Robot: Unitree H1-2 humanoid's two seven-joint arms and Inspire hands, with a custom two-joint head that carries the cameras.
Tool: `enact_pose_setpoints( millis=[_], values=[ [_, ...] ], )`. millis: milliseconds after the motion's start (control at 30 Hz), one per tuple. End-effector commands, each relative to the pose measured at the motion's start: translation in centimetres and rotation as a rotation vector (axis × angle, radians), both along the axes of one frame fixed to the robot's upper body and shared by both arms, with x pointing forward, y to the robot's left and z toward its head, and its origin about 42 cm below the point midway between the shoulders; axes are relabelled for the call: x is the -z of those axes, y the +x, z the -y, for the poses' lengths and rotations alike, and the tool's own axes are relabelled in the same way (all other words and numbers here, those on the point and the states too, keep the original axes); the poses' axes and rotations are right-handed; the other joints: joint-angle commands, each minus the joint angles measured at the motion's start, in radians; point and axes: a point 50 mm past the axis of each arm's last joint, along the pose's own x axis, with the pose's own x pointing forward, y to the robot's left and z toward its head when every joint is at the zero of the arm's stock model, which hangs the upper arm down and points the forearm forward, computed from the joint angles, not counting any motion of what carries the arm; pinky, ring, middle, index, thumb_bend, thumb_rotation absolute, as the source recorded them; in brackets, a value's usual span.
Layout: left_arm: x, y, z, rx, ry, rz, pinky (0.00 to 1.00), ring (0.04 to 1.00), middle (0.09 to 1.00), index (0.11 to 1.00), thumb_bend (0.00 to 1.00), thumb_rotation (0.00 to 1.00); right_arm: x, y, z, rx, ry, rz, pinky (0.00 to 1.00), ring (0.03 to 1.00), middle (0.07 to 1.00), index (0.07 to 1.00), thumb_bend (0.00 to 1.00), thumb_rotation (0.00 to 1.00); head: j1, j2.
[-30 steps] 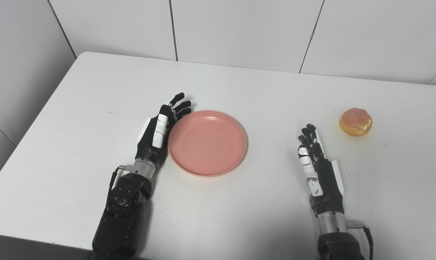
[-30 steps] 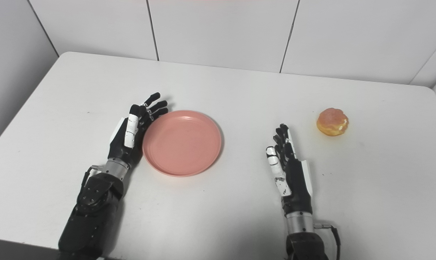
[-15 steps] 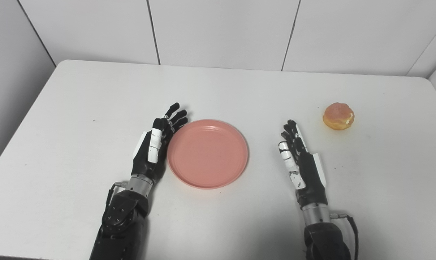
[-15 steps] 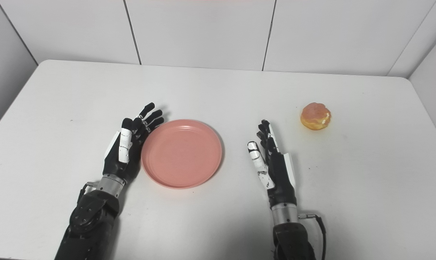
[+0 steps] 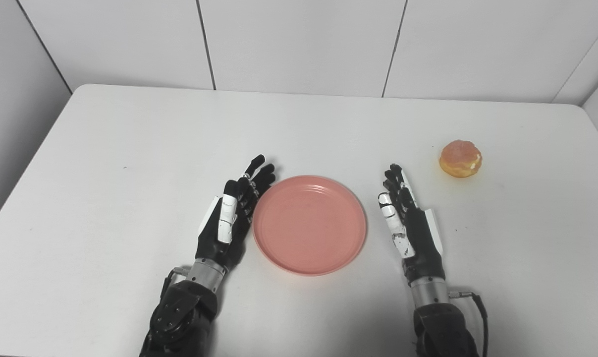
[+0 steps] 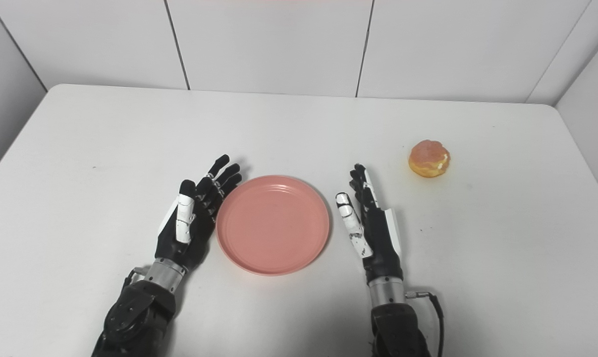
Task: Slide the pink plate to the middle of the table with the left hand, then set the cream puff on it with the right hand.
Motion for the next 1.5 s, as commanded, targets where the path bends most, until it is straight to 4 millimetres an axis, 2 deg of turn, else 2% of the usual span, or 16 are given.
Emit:
enact_pose_setpoints(
  millis=[0,367,533,800,1000,1233,1333,1467],
  values=[
    [1.3,-1.0,0.5,0.017,-0.029,-0.051,1.00,0.979,0.977,0.988,0.84,0.99,-1.1,0.5,-0.2,-0.002,0.020,0.047,0.96,0.932,0.945,0.961,0.66,0.90,0.002,0.001],
    [1.6,-1.1,0.7,0.037,0.016,-0.006,1.00,1.000,1.000,1.000,0.81,1.00,-1.1,0.6,-0.2,-0.005,0.050,0.046,0.95,0.927,0.946,0.960,0.66,0.86,0.005,0.002],
    [2.6,-0.3,0.1,-0.047,0.091,0.074,1.00,1.000,1.000,1.000,0.77,1.00,-1.1,0.6,-0.2,-0.005,0.051,0.049,0.95,0.926,0.942,0.958,0.66,0.86,0.005,0.002],
    [3.6,0.9,-1.0,-0.090,0.116,0.089,1.00,1.000,1.000,1.000,0.79,0.99,-1.1,0.8,-0.2,-0.008,0.075,0.053,0.95,0.932,0.946,0.959,0.66,0.84,0.000,0.001],
    [3.9,1.1,-1.0,-0.135,0.131,0.110,1.00,1.000,1.000,1.000,0.81,0.99,-1.1,0.8,0.0,-0.012,0.079,0.055,0.95,0.939,0.950,0.962,0.66,0.84,0.001,-0.002],
    [4.3,0.9,-0.7,-0.144,0.185,0.119,1.00,1.000,1.000,1.000,0.78,1.00,-1.2,1.0,0.3,-0.021,0.079,0.063,0.95,0.948,0.959,0.972,0.64,0.85,0.003,-0.004],
    [4.0,0.9,-0.4,-0.146,0.216,0.115,1.00,1.000,1.000,1.000,0.77,1.00,-1.4,1.4,0.6,0.001,0.079,0.092,0.97,0.963,0.965,0.973,0.62,0.84,0.003,-0.004],
    [4.3,0.9,-0.5,-0.161,0.226,0.084,1.00,1.000,1.000,1.000,0.74,1.00,-2.3,2.1,0.9,0.057,0.039,0.161,0.97,0.940,0.951,0.966,0.61,0.88,-0.004,-0.006]
  ],
)
